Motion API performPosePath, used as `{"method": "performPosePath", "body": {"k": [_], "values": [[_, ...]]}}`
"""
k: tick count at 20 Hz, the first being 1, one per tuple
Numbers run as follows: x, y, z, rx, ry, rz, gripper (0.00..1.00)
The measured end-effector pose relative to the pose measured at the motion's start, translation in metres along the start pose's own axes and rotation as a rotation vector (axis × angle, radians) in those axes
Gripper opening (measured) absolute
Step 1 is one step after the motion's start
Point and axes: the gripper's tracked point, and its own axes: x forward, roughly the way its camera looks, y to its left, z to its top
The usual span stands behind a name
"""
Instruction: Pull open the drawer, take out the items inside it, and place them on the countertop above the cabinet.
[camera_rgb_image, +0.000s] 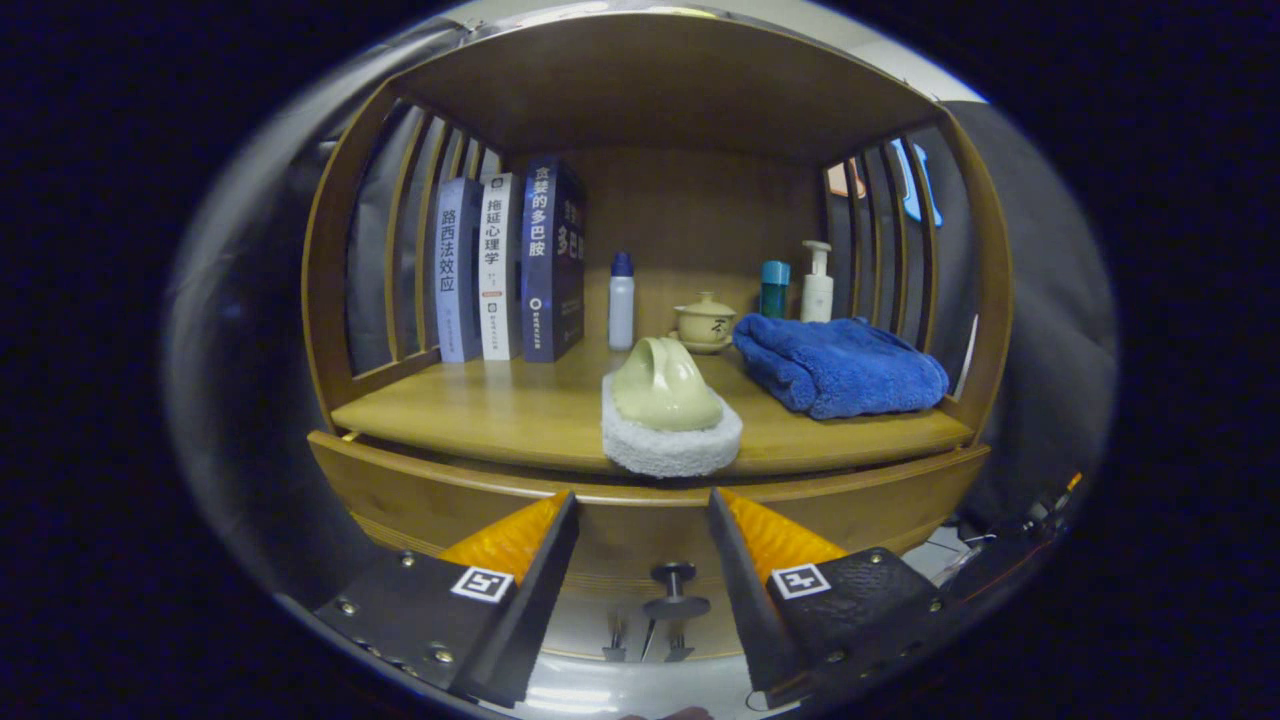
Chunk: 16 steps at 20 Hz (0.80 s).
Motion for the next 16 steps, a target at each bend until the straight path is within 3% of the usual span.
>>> {"method": "performPosePath", "body": {"k": [12,16], "values": [[0.006,0.001,0.001,-0.014,0.029,-0.006,0.78],[-0.005,0.016,0.004,-0.068,0.074,0.061,0.82]]}}
